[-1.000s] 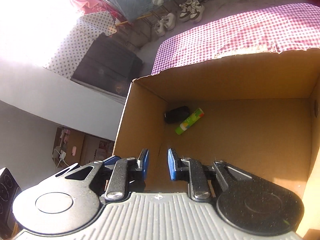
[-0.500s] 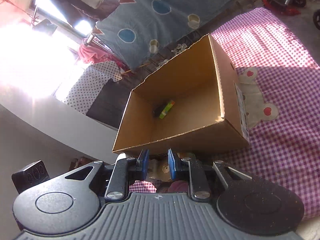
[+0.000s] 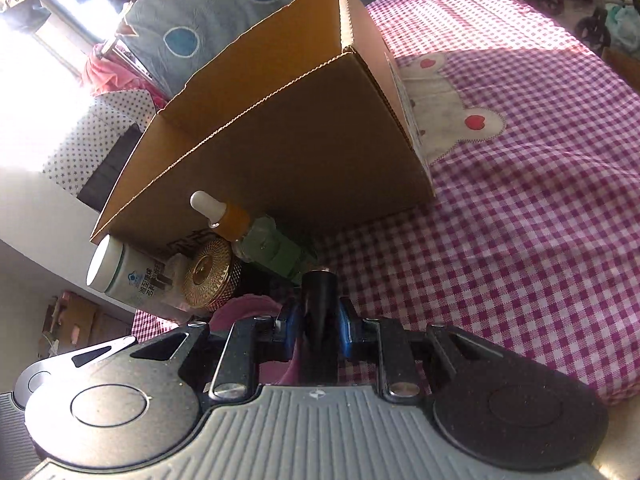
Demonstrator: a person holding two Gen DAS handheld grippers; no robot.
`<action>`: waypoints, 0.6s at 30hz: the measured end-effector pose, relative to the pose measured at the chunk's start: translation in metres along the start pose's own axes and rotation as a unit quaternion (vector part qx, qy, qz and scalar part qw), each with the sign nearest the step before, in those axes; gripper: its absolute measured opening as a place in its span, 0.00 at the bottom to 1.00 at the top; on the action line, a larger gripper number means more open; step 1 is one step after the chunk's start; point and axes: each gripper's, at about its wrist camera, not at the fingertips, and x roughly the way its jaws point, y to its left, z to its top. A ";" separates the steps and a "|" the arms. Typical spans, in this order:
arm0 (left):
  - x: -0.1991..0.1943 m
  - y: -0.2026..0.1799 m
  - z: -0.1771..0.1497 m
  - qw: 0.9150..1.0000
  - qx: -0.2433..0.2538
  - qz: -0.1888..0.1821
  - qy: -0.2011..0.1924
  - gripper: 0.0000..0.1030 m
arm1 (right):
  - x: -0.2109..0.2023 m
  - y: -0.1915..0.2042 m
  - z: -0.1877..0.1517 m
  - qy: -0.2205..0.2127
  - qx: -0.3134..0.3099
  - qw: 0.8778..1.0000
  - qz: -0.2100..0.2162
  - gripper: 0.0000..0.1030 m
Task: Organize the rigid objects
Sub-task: 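Return the right tool to the black tube and grasp it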
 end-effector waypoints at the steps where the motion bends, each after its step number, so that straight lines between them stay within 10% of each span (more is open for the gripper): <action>1: 0.003 0.000 0.000 1.000 -0.002 -0.002 0.003 0.35 | 0.004 0.002 -0.001 0.003 -0.009 1.000 -0.002 0.22; 18: 0.024 -0.013 0.005 0.999 0.005 -0.010 0.033 0.33 | -0.006 -0.016 -0.002 -0.010 -0.011 1.000 -0.008 0.22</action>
